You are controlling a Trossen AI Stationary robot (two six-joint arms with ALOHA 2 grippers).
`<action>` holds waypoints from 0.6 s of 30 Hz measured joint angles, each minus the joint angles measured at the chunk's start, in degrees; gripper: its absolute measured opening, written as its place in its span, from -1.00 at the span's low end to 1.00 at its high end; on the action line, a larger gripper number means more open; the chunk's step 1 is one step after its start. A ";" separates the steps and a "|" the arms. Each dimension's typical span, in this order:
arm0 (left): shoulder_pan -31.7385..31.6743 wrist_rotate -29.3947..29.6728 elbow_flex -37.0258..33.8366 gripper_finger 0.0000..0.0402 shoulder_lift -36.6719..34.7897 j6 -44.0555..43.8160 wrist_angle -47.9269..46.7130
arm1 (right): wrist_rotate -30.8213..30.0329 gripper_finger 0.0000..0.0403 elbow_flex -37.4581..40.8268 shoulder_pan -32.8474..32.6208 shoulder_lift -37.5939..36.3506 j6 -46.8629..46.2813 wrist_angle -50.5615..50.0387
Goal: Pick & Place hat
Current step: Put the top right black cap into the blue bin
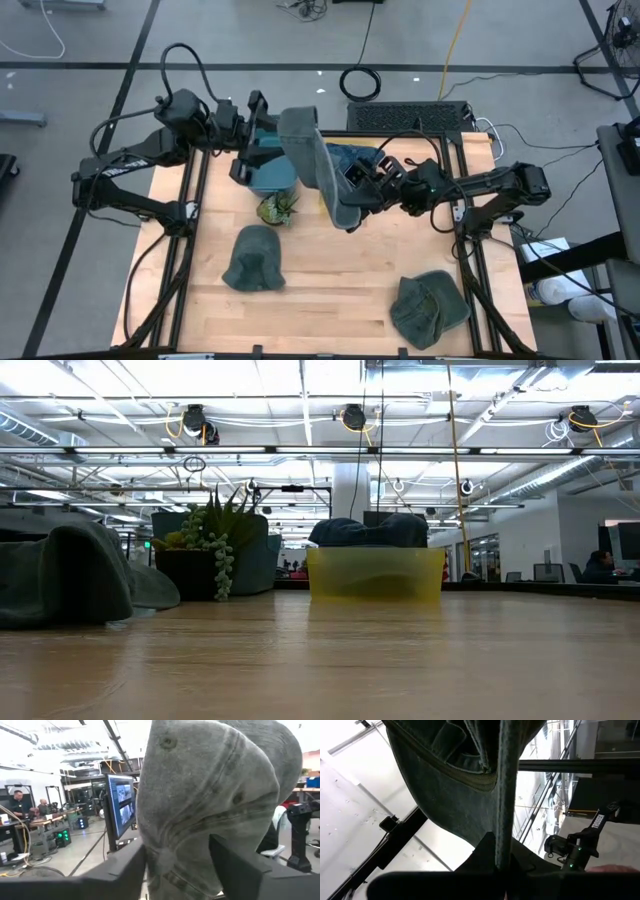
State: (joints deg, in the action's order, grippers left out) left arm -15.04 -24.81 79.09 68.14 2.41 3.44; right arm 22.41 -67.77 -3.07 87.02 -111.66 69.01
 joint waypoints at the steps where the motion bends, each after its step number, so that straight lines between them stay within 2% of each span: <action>1: 0.00 -0.62 0.00 -0.01 0.00 0.08 -0.21 | 0.00 -1.00 0.00 0.02 0.00 0.00 0.00; 11: 0.00 -6.83 0.00 -0.86 -0.07 0.08 -0.42 | 0.37 -1.00 0.00 0.48 0.00 1.33 1.01; 18: -1.32 -9.85 0.00 -0.84 -0.33 -2.86 -0.29 | 1.62 -1.00 0.00 0.48 0.00 2.39 1.48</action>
State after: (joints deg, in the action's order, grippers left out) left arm -16.36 -34.66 79.09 67.81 -0.45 3.16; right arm 24.03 -67.77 -2.59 87.02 -109.26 70.49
